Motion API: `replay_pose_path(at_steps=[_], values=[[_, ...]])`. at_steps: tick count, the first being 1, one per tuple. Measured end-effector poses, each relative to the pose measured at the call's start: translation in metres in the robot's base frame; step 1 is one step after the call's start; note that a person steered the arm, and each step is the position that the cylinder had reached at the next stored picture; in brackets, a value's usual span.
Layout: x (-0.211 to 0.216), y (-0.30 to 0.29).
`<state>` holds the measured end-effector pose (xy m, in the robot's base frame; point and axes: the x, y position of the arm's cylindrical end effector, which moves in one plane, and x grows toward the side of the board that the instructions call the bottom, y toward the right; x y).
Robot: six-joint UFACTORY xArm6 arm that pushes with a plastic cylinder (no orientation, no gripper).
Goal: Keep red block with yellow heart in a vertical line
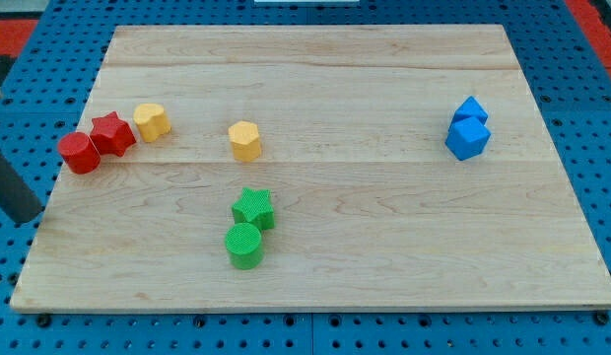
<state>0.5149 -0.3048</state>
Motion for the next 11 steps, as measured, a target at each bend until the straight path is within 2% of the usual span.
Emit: replay_pose_path(at_steps=[3,4,5,7,9,10,11], values=[[-0.058,0.006],[-0.062,0.040],[-0.085,0.062],[-0.166,0.079],[-0.211,0.134],[-0.223,0.105],[-0.258,0.128]])
